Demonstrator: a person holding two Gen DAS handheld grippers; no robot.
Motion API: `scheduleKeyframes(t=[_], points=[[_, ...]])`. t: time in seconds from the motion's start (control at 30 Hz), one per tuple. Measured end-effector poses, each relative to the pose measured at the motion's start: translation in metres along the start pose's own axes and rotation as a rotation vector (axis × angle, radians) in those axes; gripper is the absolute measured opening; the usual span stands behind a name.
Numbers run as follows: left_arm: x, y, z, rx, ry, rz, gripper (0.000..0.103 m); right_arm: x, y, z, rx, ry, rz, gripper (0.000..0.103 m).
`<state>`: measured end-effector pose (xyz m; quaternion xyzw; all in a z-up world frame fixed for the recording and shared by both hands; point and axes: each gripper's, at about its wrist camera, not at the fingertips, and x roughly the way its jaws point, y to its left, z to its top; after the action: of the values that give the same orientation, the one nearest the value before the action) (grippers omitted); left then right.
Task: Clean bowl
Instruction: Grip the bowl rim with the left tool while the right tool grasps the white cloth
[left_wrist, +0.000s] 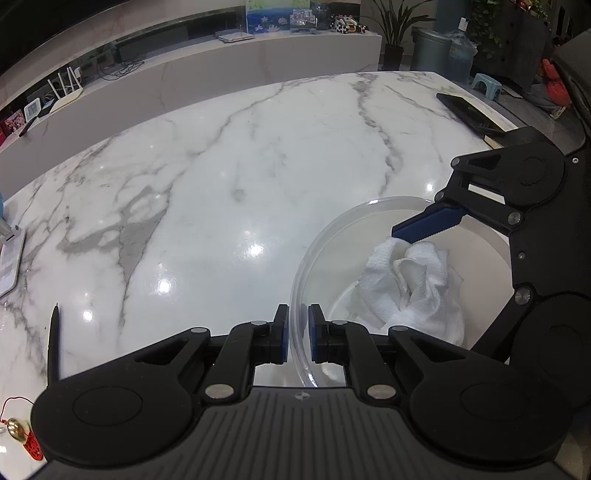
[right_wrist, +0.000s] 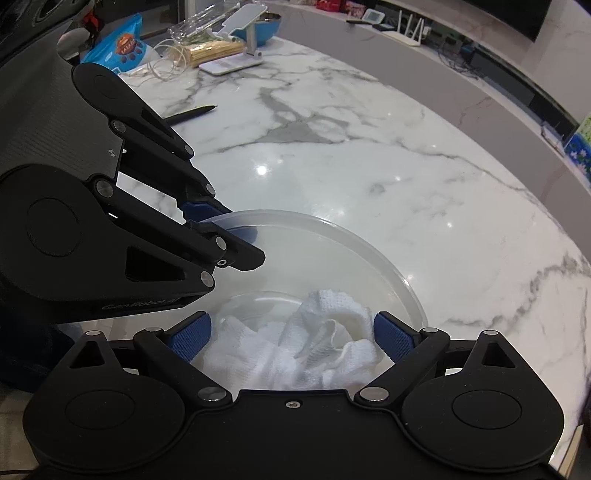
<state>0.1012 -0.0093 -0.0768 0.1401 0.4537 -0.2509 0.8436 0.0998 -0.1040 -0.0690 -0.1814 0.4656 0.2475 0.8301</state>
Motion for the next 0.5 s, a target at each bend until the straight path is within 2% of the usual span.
scheduleKeyframes(t=[0.03, 0.07, 0.17, 0.5], points=[[-0.0001, -0.0004, 0.0000, 0.002, 0.001, 0.000, 0.009, 0.0004, -0.0008, 0.0000, 0.003, 0.001, 0.008, 0.083], [0.0000, -0.0001, 0.0003, 0.003, 0.001, 0.000, 0.009, 0.0008, -0.0015, 0.0000, 0.005, 0.003, 0.016, 0.071], [-0.0007, 0.0006, 0.0005, -0.001, 0.001, -0.013, 0.008, 0.0027, -0.0010, 0.0004, -0.018, 0.010, -0.006, 0.060], [0.0013, 0.0021, 0.0024, -0.001, 0.004, -0.016, 0.009, 0.0094, 0.0023, 0.0019, -0.105, 0.048, -0.065, 0.058]])
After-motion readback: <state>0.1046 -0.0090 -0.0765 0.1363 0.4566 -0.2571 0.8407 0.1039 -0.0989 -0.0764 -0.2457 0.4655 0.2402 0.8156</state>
